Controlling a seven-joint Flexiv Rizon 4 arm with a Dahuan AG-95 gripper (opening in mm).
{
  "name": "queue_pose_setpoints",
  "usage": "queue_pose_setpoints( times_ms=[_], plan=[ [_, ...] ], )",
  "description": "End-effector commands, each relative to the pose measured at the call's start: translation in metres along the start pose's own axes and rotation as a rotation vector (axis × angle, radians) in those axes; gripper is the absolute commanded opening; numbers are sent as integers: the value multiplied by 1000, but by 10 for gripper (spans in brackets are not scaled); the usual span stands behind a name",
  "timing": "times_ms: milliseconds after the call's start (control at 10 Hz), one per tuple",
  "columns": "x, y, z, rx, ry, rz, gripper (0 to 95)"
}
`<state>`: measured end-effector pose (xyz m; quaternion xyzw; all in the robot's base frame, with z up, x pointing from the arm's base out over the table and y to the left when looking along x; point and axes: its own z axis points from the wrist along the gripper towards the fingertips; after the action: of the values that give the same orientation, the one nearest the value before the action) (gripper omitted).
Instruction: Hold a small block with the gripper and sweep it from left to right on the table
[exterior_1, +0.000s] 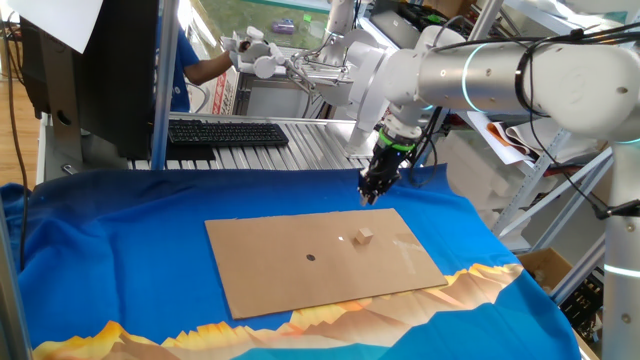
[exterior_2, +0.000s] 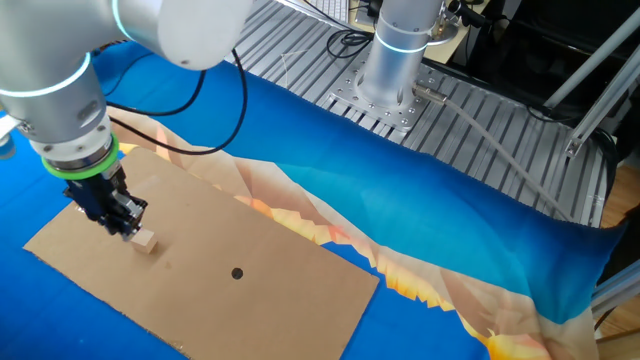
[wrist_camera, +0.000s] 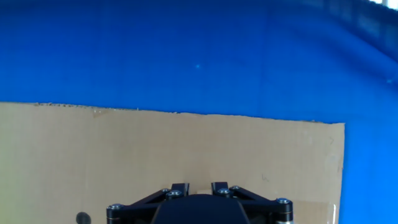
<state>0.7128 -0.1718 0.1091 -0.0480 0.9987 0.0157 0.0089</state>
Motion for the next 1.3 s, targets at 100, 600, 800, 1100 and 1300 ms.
queue_pose_setpoints(
  times_ms=[100,600,800,1100,1300],
  plan=[
    [2,1,2,-6,7,3,190],
    [4,2,3,4,-4,3,190],
    [4,2,3,49,7,-16,190],
    [4,2,3,71,30,-42,190],
    [4,2,3,65,27,-62,190]
  ],
)
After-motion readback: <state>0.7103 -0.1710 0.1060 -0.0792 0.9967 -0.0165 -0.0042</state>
